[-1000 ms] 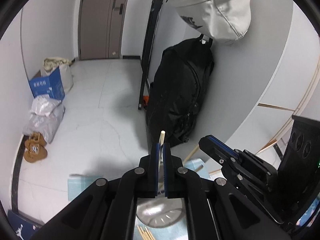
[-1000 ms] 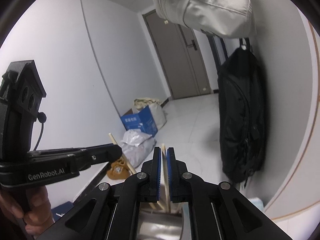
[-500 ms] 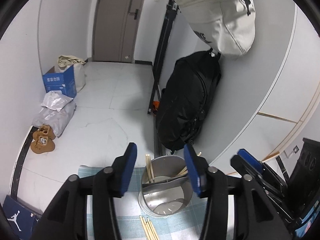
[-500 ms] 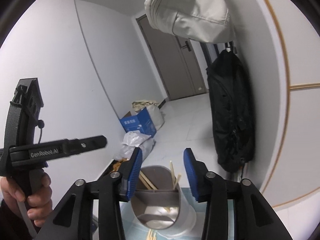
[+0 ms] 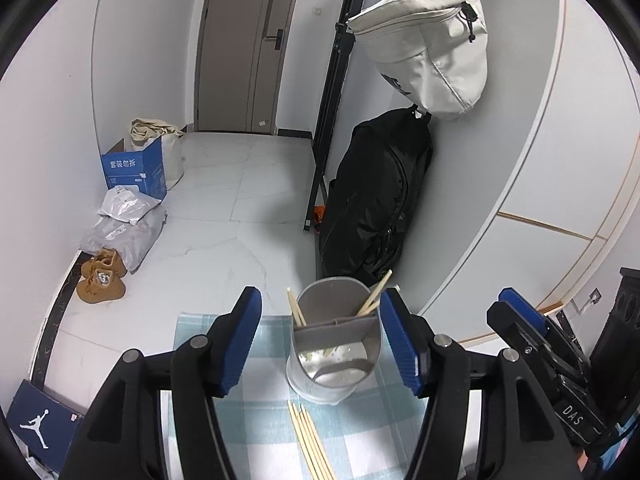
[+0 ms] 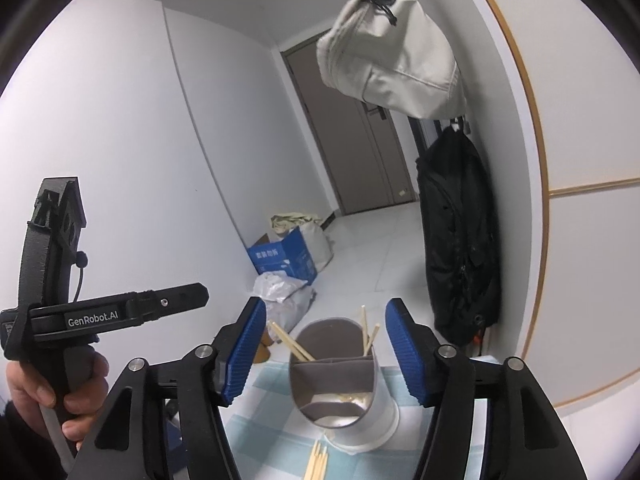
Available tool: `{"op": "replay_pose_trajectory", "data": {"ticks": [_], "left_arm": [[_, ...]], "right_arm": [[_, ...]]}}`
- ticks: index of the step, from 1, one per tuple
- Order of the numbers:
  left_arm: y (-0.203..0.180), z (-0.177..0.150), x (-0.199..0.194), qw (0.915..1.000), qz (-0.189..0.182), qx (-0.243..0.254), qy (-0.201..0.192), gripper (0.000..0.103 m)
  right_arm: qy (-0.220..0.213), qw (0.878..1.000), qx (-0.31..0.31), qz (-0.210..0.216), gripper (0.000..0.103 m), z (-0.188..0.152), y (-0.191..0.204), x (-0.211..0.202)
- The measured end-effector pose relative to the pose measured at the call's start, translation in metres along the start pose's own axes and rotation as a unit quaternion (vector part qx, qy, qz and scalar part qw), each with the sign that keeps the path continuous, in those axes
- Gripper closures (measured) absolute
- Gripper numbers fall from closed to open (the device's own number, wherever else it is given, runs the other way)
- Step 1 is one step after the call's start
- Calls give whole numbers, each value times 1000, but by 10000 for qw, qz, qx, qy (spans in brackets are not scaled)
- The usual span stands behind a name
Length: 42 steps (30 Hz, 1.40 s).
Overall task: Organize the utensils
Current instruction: 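Open both grippers to drop the chopsticks into the white holder, then withdraw both open grippers from the holder toward the chopstick bundle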
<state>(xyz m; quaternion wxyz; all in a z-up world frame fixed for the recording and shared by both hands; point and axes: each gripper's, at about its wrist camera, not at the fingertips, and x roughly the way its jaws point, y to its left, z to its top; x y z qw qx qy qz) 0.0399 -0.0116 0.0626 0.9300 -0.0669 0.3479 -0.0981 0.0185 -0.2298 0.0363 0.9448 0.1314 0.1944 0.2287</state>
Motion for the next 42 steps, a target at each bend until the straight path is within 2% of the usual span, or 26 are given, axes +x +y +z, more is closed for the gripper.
{"op": "replay_pose_trajectory", "data": {"ticks": [5, 7, 9, 14, 23, 30, 39, 41, 42], "left_arm": [[1, -13, -10, 10000, 7, -58, 26, 44], [2, -19, -12, 10000, 44, -79, -2, 34], [3, -25, -16, 9999, 95, -100, -64, 31], [8, -43, -15, 9998, 36, -190, 40, 30], [31, -79, 2, 9991, 224, -279, 219, 30], [56, -102, 30, 9964, 418, -594, 435, 30], [73, -120, 59, 9928, 426, -752, 823, 30], [77, -120, 60, 9919, 514, -766, 873, 30], [77, -119, 59, 9922, 618, -690, 831, 30]], "right_arm": [[81, 9999, -45, -83, 30, -10, 9, -12], [79, 9999, -40, -114, 26, -14, 10, -16], [92, 9999, -30, -124, 22, -20, 12, -19], [240, 9995, -123, -169, 20, -39, 17, -20], [600, 9975, -315, -178, 19, -76, 24, -9], [1273, 9908, -399, -216, 20, -105, 22, 20], [2231, 9732, -417, -375, 40, -145, 13, 60], [2444, 9680, -436, -364, 49, -154, 12, 69], [2551, 9651, -441, -387, 49, -158, 11, 73]]}}
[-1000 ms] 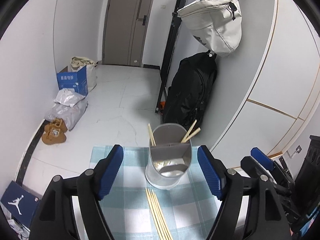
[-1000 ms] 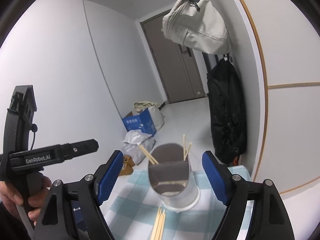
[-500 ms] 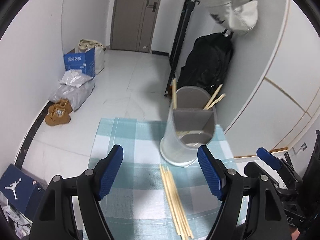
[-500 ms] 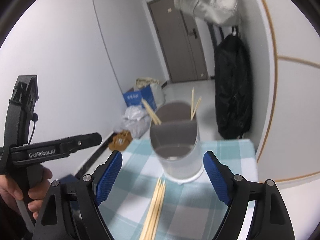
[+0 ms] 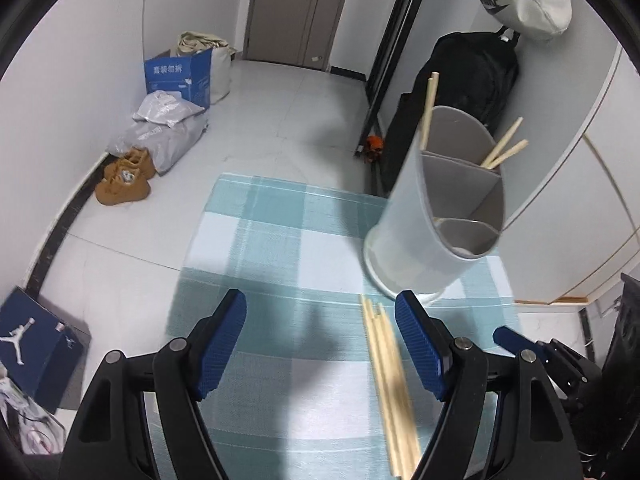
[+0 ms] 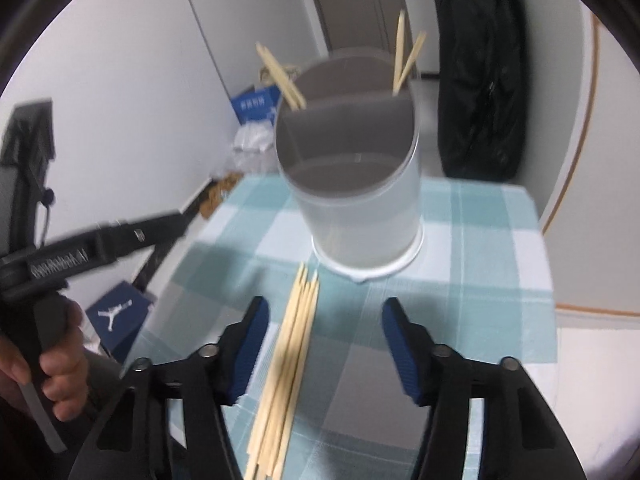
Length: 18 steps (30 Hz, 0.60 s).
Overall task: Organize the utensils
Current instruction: 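Withdraw both open grippers from the holder toward the chopstick bundle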
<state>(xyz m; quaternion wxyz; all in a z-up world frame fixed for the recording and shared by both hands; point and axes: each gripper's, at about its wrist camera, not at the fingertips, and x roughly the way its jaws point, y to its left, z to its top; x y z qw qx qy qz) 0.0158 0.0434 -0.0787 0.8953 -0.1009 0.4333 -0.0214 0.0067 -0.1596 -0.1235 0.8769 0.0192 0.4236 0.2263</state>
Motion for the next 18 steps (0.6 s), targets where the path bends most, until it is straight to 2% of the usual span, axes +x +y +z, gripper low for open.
{"op": "replay_pose_trajectory", "data": {"ticks": [4, 9, 18], "left_arm": [[11, 4, 0, 9995, 280, 56, -104, 30], [25, 4, 7, 9994, 327, -100, -3, 30], [35, 3, 11, 9992, 339, -181, 118, 30]], "right_arm": [[475, 9988, 102, 68, 52, -6, -2, 26], [952, 9954, 116, 7, 70, -7, 0, 53], [1284, 9906, -288, -380, 81, -9, 16, 72]]}}
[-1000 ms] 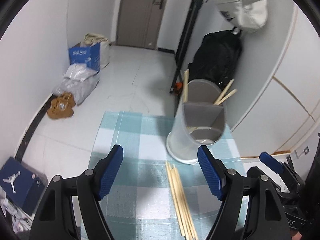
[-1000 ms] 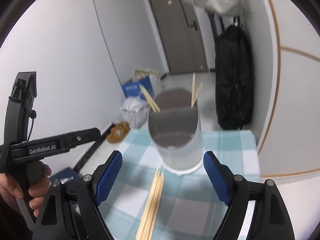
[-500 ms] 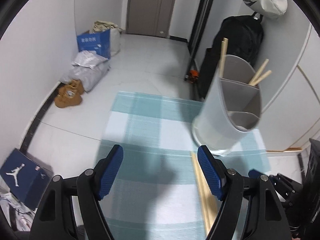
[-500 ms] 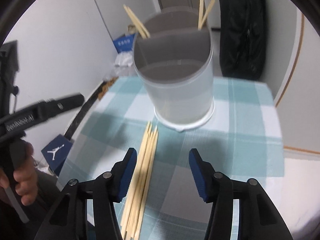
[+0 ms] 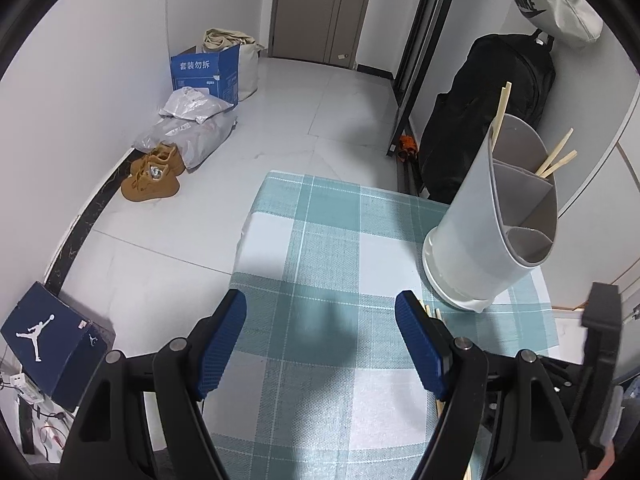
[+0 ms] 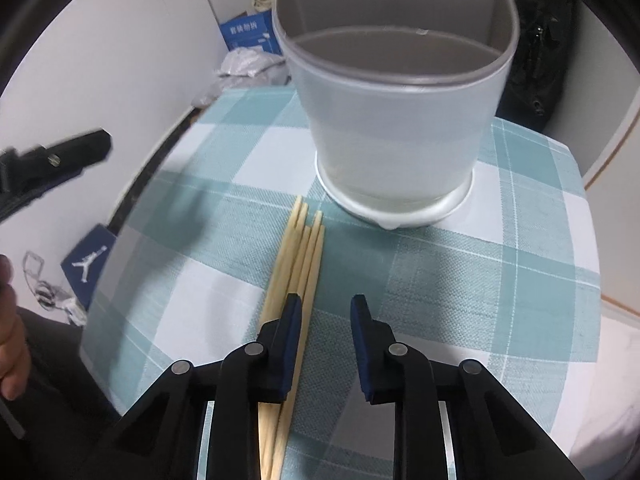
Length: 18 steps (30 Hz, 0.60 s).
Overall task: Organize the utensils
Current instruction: 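Lower the right gripper onto the bundle and grasp one chopstick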
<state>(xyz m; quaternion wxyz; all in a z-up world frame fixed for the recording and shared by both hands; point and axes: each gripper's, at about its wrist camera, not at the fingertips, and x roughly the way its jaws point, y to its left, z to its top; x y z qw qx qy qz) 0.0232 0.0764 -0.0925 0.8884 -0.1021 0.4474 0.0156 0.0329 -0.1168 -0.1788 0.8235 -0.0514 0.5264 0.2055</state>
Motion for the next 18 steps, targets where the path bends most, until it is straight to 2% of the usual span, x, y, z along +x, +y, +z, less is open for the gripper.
{"op": "replay_pose_trajectory", "data": {"ticks": [3, 8, 18], "left_arm": [[2, 1, 0, 10000, -32, -40, 29, 30], [8, 4, -3, 9999, -41, -142, 6, 30], [17, 4, -5, 9993, -135, -343, 29, 30]], "right_arm": [[97, 9999, -48, 40, 83, 0, 3, 4], [89, 9995, -190, -230, 83, 1, 10, 3], [234, 9987, -225, -398, 85, 8, 15, 10]]}}
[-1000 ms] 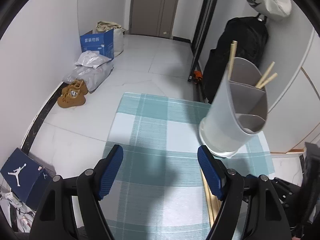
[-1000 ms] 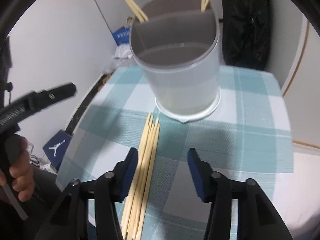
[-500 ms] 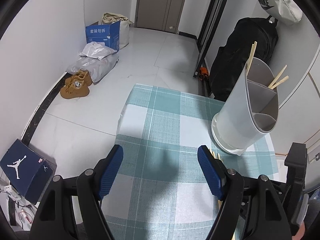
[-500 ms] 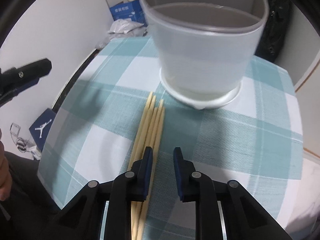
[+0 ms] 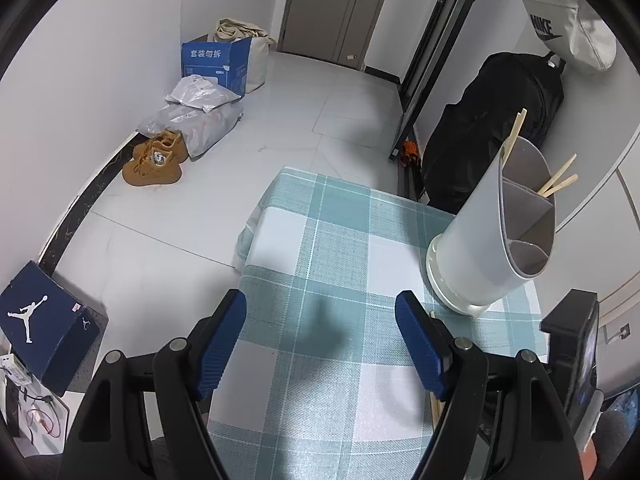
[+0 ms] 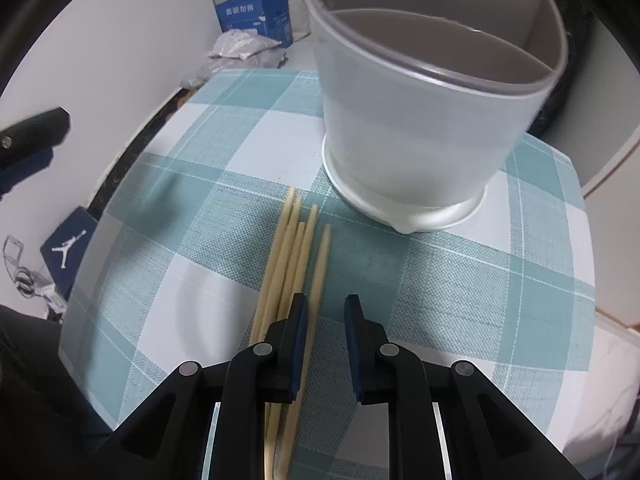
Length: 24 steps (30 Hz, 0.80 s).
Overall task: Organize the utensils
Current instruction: 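Lower the right gripper onto the bundle and grasp one chopstick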
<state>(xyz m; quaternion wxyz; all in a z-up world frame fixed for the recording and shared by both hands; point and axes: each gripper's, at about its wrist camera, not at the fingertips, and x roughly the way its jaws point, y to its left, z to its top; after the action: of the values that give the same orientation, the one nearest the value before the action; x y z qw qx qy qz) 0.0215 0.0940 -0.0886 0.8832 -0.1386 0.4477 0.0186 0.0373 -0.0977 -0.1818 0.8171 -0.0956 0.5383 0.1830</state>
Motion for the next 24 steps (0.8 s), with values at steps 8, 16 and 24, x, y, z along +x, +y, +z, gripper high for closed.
{"op": "replay_pose_trajectory", "data": {"ticks": [8, 16, 24], "left_arm": [[13, 2, 2, 9998, 15, -173, 96, 30], [34, 8, 9, 9990, 196, -316, 259, 30], [5, -9, 33, 9952, -286, -116, 926, 30]], "right_arm": [[-38, 9996, -176, -210, 86, 18, 8, 9], [-219, 9998, 0, 41, 99, 28, 10, 13], [-915, 9928, 392, 667, 99, 15, -2, -30]]}}
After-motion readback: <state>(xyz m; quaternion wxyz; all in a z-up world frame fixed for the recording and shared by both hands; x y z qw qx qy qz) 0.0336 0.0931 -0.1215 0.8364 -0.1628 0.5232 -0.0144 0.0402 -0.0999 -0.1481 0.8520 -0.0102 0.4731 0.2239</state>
